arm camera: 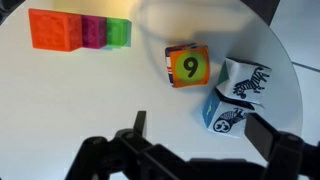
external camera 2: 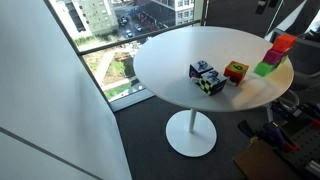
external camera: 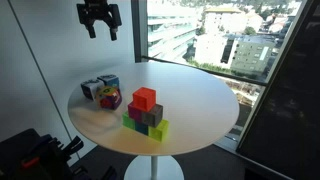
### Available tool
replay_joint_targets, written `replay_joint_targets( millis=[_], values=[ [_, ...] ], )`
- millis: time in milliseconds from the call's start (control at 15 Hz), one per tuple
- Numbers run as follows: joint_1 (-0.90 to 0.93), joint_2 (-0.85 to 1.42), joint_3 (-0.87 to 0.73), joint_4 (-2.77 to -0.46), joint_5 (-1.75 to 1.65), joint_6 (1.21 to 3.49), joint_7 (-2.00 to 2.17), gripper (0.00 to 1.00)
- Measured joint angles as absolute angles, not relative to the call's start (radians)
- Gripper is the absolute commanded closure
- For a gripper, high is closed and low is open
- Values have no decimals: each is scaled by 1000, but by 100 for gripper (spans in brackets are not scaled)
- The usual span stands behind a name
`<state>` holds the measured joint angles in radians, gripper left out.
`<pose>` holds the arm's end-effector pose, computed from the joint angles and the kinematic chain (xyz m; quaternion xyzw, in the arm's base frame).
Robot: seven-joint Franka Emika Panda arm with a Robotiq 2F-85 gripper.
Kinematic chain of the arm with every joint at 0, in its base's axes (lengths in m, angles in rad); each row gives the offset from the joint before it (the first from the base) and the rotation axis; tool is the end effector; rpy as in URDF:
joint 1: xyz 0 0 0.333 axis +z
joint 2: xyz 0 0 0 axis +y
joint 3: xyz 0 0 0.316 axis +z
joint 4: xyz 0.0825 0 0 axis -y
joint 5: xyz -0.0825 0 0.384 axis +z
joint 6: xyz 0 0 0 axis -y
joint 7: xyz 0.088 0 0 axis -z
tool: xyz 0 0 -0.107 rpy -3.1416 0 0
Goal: Pick up the block with d on it and put it on the block with l on it
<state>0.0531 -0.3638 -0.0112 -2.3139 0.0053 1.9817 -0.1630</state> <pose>0.4429 0.0186 0.4880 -0.9947 -0.1016 -0.0160 0.0035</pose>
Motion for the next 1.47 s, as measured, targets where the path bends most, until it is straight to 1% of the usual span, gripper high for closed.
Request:
replay_joint_targets(
  millis=[933,1467],
  values=[
    [53,-363,-9,-2313,5,1982,-163,0],
    [69,-313,29,-2299,5,1985,-158,0]
  ],
)
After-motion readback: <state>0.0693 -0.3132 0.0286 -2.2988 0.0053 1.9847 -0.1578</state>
